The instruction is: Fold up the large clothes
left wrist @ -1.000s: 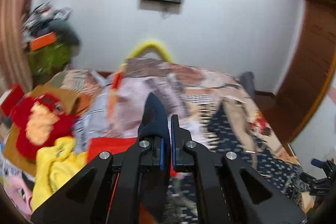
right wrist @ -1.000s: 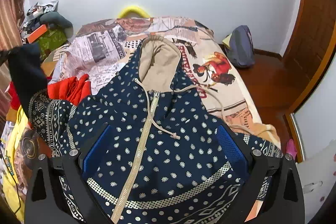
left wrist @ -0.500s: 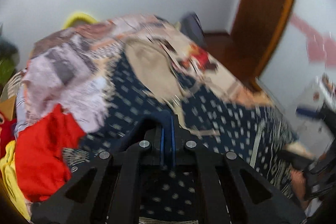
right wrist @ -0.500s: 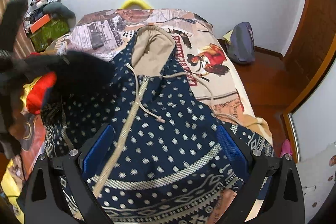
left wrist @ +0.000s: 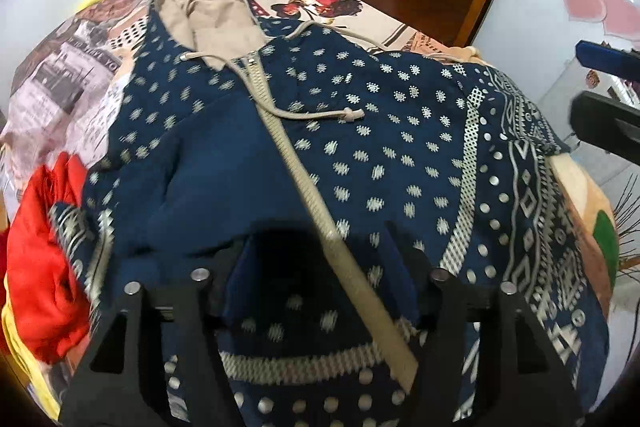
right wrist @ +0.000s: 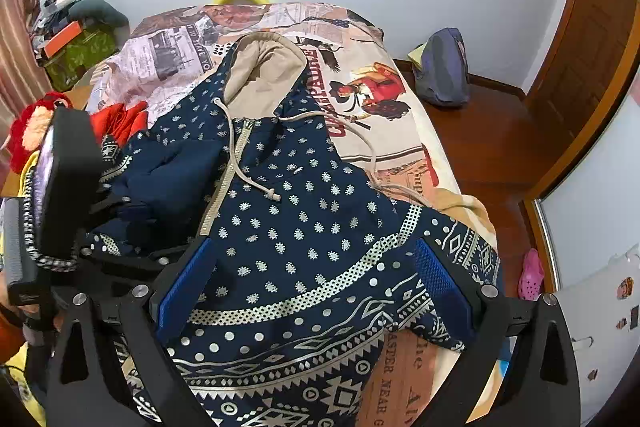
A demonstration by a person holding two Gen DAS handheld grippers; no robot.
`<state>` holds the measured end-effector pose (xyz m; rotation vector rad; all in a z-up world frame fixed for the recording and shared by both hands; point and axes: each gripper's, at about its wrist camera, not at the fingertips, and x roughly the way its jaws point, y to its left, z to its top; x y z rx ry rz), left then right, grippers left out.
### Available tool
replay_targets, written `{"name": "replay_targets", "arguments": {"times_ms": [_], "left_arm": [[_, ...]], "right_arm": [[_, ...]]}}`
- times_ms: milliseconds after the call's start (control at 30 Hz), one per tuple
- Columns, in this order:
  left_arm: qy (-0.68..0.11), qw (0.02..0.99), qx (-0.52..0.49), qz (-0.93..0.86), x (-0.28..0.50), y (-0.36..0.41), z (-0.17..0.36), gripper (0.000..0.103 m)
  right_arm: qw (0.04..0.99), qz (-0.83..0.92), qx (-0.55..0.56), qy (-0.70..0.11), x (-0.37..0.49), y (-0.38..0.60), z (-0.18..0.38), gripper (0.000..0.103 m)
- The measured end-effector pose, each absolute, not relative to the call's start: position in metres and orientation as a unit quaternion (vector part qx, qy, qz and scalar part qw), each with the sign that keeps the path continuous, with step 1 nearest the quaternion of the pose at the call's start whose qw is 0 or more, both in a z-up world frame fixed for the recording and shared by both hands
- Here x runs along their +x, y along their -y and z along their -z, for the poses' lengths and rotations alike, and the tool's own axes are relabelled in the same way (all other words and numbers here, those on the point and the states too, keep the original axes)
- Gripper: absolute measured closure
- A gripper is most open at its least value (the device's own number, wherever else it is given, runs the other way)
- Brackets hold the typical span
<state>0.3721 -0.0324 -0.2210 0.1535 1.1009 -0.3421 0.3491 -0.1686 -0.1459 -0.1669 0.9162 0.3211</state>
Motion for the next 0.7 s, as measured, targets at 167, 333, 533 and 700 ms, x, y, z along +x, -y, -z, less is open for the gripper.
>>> {"name": "replay_targets", "arguments": {"times_ms": [167,333,533,700], "left_arm": [[-0.489,0.855,0.047,0.167,0.355,0.001,0.184,0.037],[-0.438,0.888,-0.027,0.136,0.34,-0.067,0.136,0.019],[-0.418,0.906,-0.044,0.043,0.333,-0.145,0.122,0.018],[-0.438,0.898,-0.05,-0.015,0.323,-0.202,0.144,0.018]], "right_arm": [[0.887,-0.144,-0.1,-0.426,0.347,0.153,0.138,0.005],[0.886,-0.169,-0.121,-0.415,0.348,0.122,0.133,0.005],[0.871,-0.212,-0.158,-0.415,0.35,0.073,0.14,0.005],[0.849,-0.249,-0.189,-0.425,0.355,0.026,0.16,0.005]]}}
